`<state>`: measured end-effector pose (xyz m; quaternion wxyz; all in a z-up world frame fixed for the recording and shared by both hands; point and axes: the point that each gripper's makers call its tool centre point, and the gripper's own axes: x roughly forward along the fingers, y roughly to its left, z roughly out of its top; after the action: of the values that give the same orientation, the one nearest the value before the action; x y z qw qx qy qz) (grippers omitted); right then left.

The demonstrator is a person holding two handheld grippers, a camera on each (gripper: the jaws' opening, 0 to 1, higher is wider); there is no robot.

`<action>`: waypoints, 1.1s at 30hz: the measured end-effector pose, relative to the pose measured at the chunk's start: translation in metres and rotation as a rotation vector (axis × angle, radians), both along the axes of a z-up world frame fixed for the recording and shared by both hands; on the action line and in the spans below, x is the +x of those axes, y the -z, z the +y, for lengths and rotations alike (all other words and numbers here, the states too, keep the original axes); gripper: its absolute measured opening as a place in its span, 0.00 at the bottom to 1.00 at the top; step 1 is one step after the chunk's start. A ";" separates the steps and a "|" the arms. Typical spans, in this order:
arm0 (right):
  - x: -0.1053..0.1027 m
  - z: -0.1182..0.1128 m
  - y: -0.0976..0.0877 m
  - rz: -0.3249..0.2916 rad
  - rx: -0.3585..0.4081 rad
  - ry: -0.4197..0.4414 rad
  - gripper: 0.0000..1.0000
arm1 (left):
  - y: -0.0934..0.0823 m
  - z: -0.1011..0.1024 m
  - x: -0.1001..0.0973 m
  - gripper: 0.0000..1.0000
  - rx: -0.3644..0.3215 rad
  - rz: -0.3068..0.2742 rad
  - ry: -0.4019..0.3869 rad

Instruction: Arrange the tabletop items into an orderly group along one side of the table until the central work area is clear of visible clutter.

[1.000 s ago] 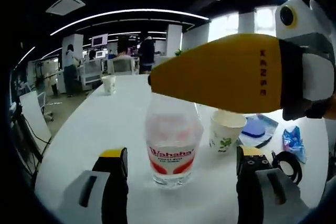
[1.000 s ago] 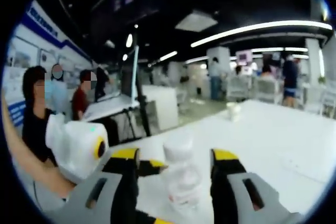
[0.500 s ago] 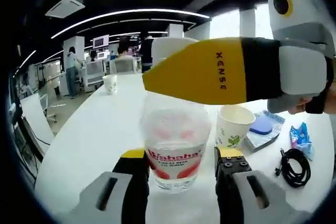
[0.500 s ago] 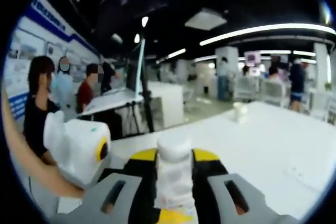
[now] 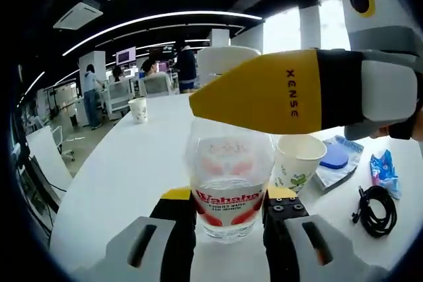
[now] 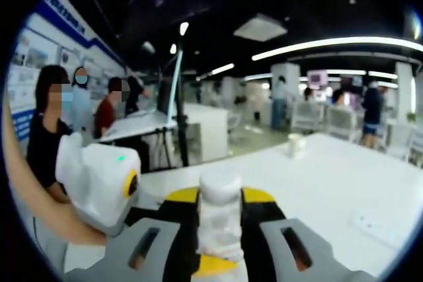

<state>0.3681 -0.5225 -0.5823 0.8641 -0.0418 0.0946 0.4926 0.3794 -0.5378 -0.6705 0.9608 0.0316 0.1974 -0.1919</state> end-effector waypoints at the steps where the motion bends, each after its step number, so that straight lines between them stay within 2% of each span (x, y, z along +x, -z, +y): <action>1: 0.003 -0.002 -0.003 -0.008 0.005 0.007 0.19 | -0.003 -0.003 0.003 0.38 0.002 -0.010 0.003; 6: 0.015 -0.014 -0.009 -0.015 0.026 0.040 0.19 | -0.009 -0.012 0.018 0.38 0.015 -0.025 0.023; 12: 0.024 -0.020 -0.007 -0.014 0.019 0.063 0.19 | -0.007 -0.020 0.024 0.38 0.015 -0.022 0.035; 24: 0.030 -0.022 0.007 0.017 0.006 0.072 0.19 | 0.006 -0.023 0.025 0.38 0.008 0.002 0.031; 33: 0.032 -0.020 0.007 0.009 0.015 0.065 0.19 | 0.004 -0.022 0.027 0.38 -0.026 -0.019 -0.010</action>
<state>0.4001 -0.5427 -0.5890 0.8794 -0.0301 0.0961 0.4654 0.4067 -0.5599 -0.6747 0.9639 0.0197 0.1859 -0.1894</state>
